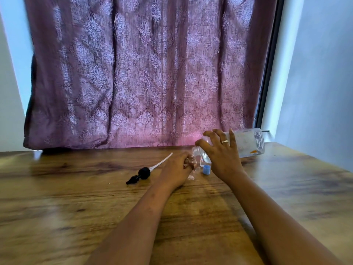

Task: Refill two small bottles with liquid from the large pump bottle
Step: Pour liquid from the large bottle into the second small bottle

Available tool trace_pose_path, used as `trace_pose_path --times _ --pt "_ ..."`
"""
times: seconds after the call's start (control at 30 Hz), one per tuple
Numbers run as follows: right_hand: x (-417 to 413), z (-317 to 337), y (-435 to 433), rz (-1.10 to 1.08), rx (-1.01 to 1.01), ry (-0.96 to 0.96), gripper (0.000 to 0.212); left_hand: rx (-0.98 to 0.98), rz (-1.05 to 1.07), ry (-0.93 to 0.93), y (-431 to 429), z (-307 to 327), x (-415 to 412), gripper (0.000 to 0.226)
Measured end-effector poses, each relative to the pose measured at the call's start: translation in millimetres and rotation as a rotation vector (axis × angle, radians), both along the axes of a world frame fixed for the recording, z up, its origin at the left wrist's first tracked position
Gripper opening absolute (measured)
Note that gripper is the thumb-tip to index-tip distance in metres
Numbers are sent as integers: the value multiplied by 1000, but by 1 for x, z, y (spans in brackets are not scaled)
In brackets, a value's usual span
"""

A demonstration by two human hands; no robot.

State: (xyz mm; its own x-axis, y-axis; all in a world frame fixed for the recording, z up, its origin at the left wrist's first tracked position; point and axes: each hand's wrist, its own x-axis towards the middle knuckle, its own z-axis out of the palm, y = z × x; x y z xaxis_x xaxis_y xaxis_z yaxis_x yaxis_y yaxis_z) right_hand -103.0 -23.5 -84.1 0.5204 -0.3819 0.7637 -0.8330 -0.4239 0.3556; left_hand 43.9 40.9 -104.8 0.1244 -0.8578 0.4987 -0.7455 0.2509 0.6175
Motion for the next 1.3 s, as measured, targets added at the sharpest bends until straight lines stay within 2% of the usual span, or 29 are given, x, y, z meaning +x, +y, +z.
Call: trace_pose_path --times 1.3 --pt "-4 1 1 -14 42 -13 78 42 -8 43 -2 -1 -4 28"
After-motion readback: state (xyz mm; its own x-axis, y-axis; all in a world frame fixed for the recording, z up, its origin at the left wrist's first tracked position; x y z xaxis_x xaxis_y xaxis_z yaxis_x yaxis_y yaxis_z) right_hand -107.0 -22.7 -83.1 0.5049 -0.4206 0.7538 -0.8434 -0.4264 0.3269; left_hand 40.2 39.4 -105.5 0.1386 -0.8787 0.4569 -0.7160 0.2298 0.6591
